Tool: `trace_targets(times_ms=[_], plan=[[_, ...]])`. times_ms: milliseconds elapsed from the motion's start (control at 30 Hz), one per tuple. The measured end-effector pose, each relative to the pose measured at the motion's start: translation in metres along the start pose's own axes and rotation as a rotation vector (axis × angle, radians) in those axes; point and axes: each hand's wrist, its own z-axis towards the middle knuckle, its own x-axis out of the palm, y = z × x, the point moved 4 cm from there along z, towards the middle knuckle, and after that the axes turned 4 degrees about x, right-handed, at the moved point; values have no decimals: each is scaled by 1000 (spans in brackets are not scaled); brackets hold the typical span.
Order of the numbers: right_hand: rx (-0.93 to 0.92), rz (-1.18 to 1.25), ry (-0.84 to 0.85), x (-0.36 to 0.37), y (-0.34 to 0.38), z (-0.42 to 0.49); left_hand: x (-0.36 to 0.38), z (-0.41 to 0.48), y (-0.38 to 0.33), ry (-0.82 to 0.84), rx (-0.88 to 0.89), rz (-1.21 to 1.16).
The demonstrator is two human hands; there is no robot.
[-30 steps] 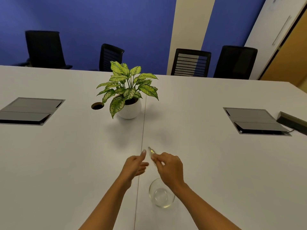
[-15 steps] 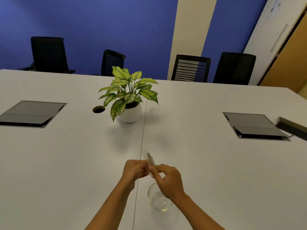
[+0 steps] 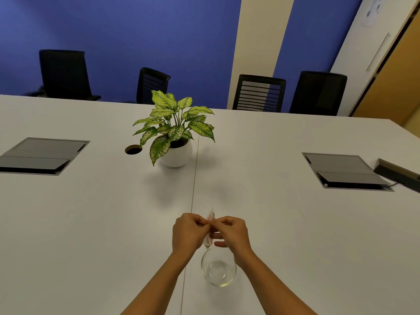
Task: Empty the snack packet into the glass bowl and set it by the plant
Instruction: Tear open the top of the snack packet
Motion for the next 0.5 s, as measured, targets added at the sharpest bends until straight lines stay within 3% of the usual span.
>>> trace_targets(times_ms=[500], plan=[[-6,-151,59,-4,4,7,-1,-1,13,42,48,-138]])
